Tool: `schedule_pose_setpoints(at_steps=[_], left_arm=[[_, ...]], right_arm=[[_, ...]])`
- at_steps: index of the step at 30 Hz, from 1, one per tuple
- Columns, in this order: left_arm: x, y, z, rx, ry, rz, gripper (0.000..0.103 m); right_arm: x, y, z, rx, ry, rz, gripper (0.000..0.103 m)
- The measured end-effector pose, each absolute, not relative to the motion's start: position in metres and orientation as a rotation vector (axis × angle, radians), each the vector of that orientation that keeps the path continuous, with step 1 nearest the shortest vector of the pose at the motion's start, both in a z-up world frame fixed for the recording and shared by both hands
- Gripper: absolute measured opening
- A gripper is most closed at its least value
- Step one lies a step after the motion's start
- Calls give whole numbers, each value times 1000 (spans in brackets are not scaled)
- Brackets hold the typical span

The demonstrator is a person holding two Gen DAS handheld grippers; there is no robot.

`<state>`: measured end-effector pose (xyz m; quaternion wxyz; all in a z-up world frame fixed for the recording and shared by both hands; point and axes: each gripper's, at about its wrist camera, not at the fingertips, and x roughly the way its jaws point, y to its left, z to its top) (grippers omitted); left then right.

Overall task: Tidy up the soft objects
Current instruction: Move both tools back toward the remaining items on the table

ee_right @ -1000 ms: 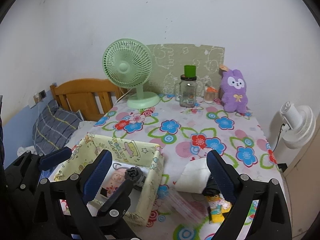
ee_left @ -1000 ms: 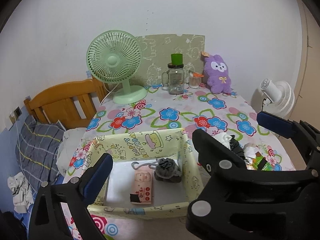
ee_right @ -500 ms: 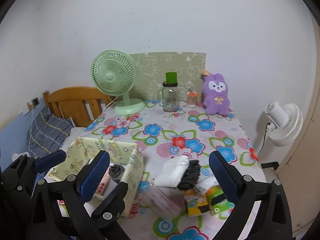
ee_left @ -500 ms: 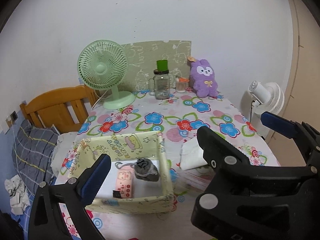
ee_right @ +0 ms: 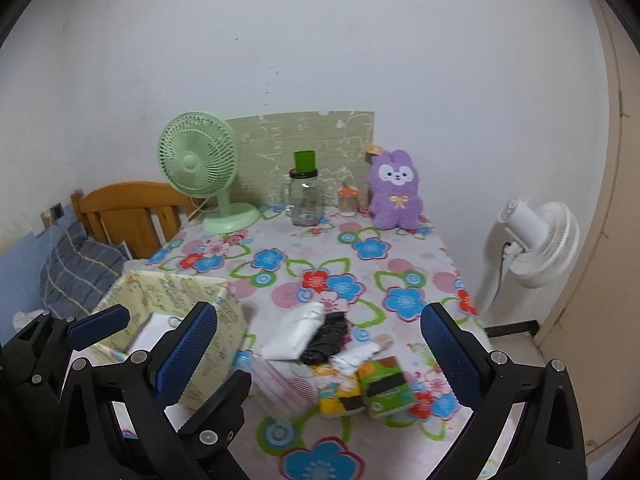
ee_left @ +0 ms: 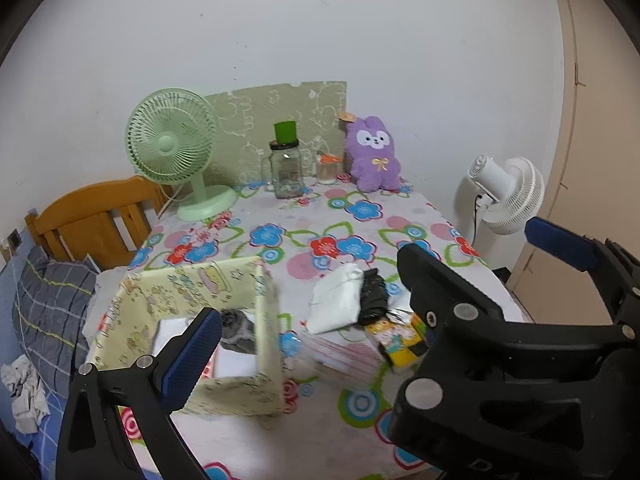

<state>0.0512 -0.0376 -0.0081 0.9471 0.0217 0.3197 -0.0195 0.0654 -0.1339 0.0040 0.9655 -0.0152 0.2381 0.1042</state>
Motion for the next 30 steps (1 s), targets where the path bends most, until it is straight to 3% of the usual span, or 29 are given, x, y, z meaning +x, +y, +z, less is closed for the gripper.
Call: schedule_pose_setpoints(at_steps=[15, 30], left_arm=[[49, -79, -32, 60, 640, -86, 102], [71, -98, -90, 76, 720, -103, 101]], right_arm=[[57, -174, -18, -57, 505, 177, 103], [78, -196, -79, -12, 585, 197, 103]])
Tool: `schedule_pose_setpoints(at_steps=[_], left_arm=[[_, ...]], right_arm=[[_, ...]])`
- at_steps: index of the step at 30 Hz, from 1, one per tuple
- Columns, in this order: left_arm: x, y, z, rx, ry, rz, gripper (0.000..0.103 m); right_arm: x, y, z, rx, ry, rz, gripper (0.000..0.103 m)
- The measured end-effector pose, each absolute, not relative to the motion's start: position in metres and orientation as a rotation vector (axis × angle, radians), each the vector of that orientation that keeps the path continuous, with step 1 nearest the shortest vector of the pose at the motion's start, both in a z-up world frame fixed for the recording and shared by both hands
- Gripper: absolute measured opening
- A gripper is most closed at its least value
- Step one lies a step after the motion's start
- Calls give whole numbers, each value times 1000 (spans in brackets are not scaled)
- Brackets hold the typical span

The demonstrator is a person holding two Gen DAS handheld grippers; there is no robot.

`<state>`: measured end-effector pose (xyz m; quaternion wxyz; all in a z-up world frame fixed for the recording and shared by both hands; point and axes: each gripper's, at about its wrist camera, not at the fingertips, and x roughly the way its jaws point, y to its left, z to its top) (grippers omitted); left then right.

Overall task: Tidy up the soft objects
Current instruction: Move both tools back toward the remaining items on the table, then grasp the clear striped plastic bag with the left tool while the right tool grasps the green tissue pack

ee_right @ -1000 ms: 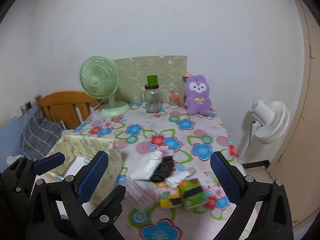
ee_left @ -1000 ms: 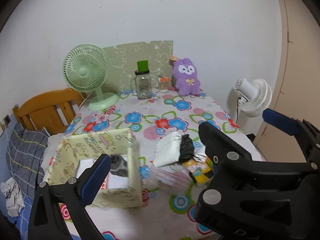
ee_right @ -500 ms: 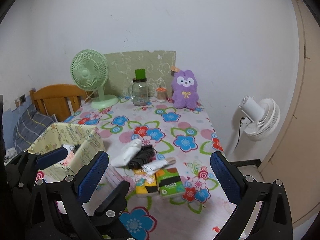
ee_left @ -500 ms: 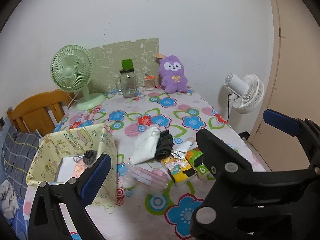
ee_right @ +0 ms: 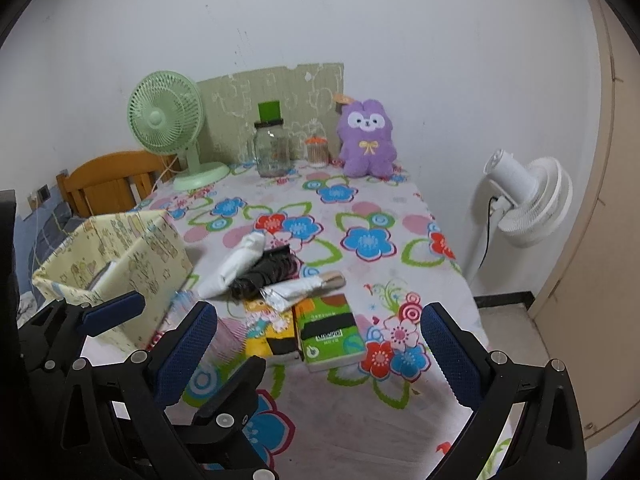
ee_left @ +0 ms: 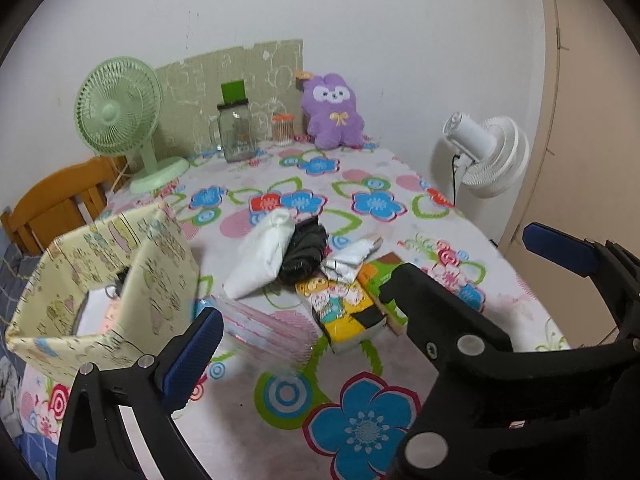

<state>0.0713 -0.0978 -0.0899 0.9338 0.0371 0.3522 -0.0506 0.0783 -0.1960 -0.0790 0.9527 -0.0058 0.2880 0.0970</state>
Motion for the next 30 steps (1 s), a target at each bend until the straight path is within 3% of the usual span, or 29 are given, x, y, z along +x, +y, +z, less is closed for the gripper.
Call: schedule_pose_setpoints(at_steps=[10, 26, 30], left_arm=[[79, -94, -118, 80, 753, -89, 100], [95, -68, -145, 36, 847, -3, 82], [104, -68, -144, 30, 851, -10, 81]], right_arm=[[95, -192, -113, 7, 647, 226, 103], [115, -179, -141, 19, 719, 250, 103], [119, -180, -139, 32, 717, 249, 103]])
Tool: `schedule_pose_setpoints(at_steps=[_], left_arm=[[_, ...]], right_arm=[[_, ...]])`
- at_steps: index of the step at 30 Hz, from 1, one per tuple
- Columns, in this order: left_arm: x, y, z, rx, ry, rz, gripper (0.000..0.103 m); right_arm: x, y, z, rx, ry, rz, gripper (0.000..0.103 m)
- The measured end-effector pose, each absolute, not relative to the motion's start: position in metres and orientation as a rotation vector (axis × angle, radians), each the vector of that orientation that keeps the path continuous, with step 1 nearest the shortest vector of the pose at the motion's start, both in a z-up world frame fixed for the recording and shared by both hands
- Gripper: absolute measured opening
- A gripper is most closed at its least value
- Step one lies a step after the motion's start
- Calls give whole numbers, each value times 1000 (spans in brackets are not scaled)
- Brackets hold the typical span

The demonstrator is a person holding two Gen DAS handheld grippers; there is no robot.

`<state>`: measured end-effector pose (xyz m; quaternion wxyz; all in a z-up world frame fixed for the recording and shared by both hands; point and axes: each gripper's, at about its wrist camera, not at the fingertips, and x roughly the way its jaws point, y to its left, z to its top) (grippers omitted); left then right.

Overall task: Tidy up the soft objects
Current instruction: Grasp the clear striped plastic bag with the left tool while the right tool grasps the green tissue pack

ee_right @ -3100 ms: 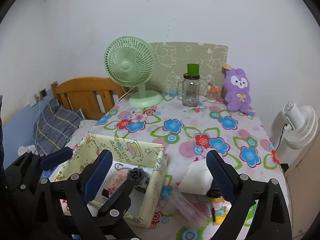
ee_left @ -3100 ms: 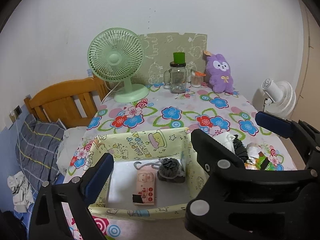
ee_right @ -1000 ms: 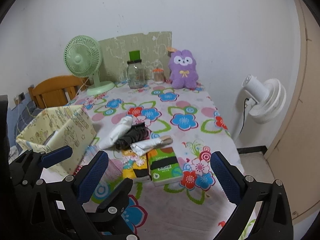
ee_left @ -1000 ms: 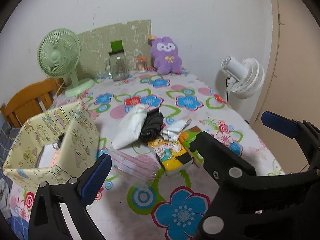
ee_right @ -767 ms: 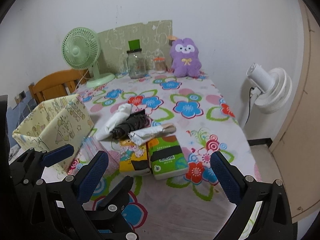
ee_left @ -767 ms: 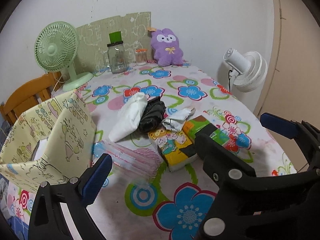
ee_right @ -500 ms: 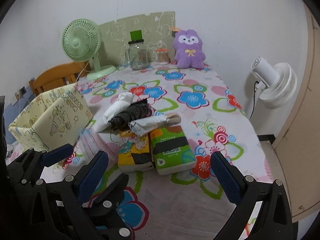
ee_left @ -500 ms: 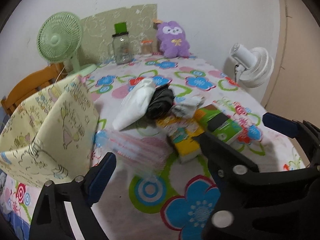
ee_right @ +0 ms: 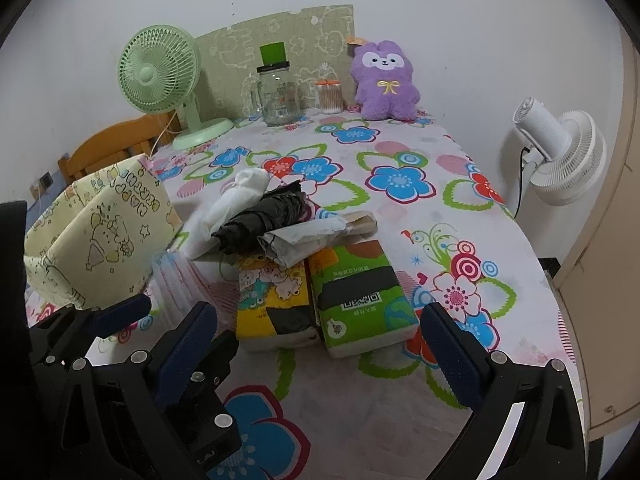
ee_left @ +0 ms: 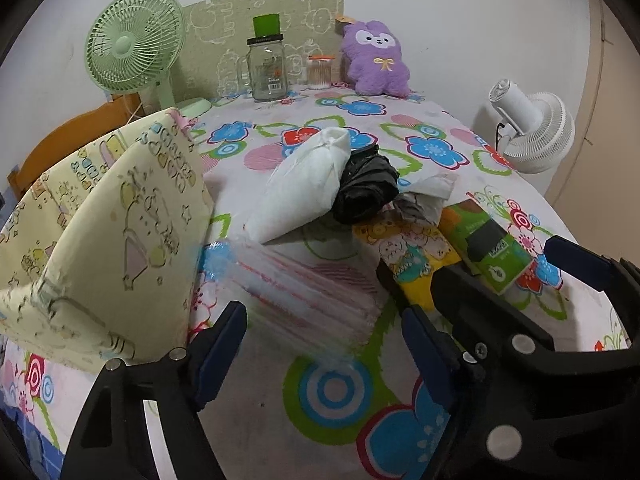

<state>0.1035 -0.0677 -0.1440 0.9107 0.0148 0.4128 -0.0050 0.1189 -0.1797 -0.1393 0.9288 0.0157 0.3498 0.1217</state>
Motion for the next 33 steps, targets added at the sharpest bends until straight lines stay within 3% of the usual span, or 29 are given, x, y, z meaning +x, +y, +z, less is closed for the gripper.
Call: schedule_pose_setpoints(at_steps=[7, 21, 23, 33], left_arm=[[114, -70, -145, 19, 864, 17, 80], [126, -78, -149, 55, 861, 7, 36], [126, -80, -149, 66, 862, -8, 29], [125, -83, -147, 91, 866, -41, 20]], right_arm=[[128, -184, -139, 52, 718, 232, 103], [143, -201, -144, 88, 737, 190, 102], [146, -205, -144, 98, 738, 177, 94], [158, -210, -159, 109, 801, 137, 71]])
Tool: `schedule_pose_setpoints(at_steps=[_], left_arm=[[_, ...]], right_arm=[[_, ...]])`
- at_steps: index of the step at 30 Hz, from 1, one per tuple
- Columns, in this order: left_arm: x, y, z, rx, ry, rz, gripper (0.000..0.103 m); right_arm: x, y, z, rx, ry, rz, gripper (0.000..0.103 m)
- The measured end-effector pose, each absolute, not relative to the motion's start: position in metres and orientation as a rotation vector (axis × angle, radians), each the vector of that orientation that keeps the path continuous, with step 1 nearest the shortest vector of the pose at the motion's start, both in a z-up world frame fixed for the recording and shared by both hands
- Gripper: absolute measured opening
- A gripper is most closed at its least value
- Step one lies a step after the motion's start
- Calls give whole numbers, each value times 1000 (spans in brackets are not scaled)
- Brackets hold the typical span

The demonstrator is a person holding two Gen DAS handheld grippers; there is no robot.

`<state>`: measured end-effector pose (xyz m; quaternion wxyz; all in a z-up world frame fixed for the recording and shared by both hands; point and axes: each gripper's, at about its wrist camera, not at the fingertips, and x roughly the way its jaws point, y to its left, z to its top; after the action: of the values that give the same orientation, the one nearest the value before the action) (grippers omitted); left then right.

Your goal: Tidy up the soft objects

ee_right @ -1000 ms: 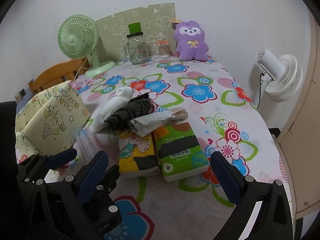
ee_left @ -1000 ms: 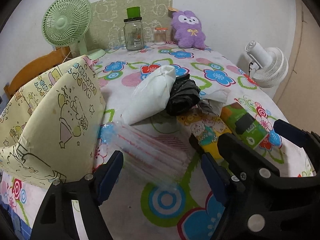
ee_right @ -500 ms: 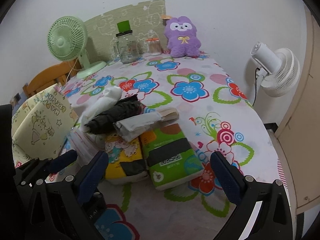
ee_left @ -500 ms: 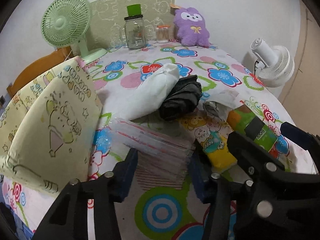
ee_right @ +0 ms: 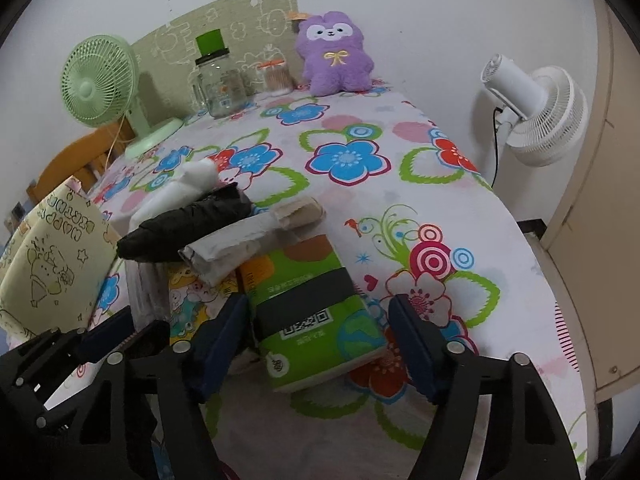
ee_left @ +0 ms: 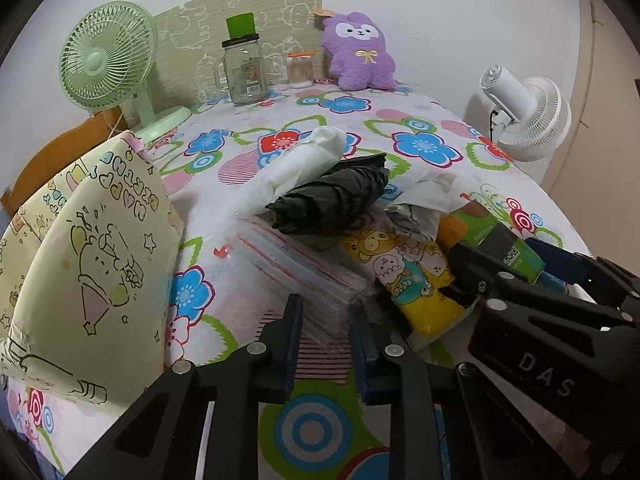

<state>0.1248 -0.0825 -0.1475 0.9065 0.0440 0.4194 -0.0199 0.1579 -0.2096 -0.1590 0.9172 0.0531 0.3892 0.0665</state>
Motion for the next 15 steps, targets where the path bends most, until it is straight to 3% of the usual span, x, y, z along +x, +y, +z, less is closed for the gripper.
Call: schedule_pose_setpoints(at_steps=[2, 5, 15], left_arm=[[124, -82, -147, 85, 868, -49, 15], [123, -82, -146, 80, 870, -59, 8], [112, -77, -142, 63, 872, -60, 5]], right_arm=[[157, -206, -158, 103, 800, 144, 60], [155, -202, -157, 74, 798, 129, 51], [139, -202, -148, 95, 783, 127, 48]])
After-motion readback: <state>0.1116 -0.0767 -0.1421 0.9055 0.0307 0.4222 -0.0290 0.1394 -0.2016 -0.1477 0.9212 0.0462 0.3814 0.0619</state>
